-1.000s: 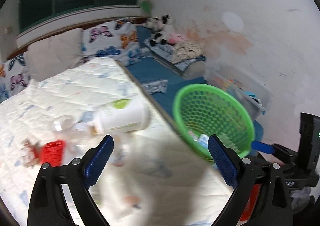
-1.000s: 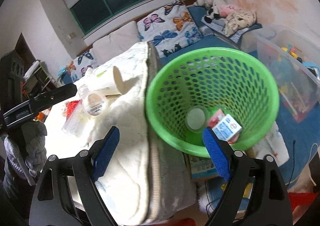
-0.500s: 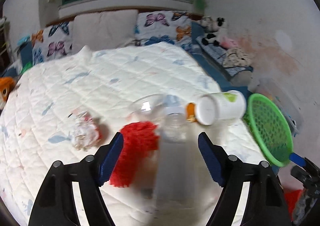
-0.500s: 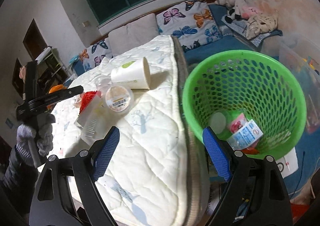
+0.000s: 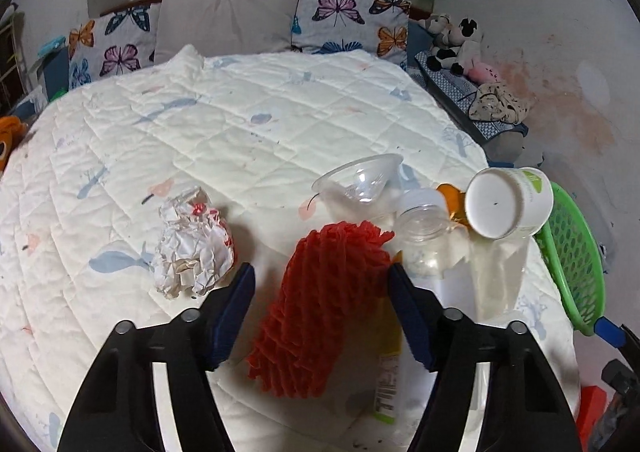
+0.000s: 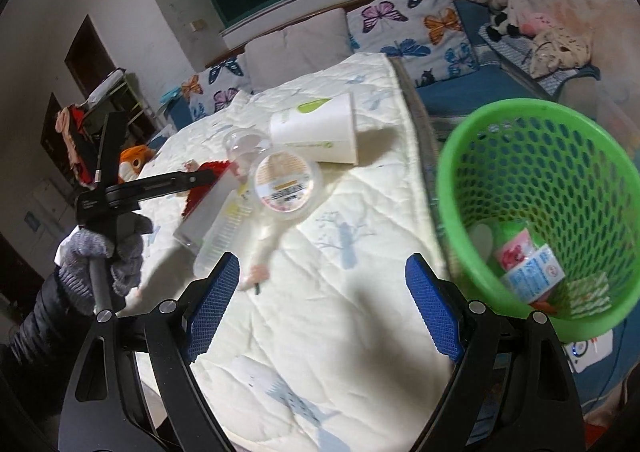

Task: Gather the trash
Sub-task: 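Grasp the red mesh net with the left tool while the right tool grasps a clear plastic box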

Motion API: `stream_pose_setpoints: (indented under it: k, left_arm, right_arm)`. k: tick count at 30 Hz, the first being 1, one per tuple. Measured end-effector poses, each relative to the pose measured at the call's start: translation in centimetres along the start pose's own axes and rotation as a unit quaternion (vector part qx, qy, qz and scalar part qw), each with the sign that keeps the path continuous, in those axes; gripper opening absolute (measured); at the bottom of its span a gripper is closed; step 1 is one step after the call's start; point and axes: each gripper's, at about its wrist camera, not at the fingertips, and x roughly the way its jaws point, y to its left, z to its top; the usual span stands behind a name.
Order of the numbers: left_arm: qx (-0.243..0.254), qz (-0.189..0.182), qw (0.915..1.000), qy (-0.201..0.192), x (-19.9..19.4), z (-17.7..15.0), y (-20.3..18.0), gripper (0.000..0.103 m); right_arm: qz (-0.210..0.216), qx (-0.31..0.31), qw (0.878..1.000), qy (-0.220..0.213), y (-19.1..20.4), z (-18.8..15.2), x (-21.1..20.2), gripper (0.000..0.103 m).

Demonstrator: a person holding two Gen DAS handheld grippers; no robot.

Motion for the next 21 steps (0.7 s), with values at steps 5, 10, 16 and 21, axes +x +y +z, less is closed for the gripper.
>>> stream_pose_setpoints:
  k: [5, 10, 16, 21]
  left_arm:
    - [0.003, -0.036, 0.9994, 0.003, 0.3, -0.1, 0.1, 0.044]
    - [0.015, -0.033, 0.9993, -0.009, -0.2, -0.4, -0.3, 0.029]
    - [0.017, -0.03, 0.9991, -0.023, -1.6, -0.8, -0.2, 0.026]
    - [0.013, -0.036, 0.9985, -0.039, -3.4, -0.9, 0.1, 0.026]
  right_arm:
    - [0.022, -0.01, 1.0, 0.011, 1.7, 0.7, 1.5, 0.083]
    - [0.037, -0.021, 0.999, 0.024, 3.3, 1.2, 3.2, 0.076]
    - [0.065, -0.008, 0.997, 0.047, 4.4, 1.6, 5.7, 0.065]
    - [0.083, 0.004, 0.994, 0.068, 4.8, 1.7, 7.3, 0.058]
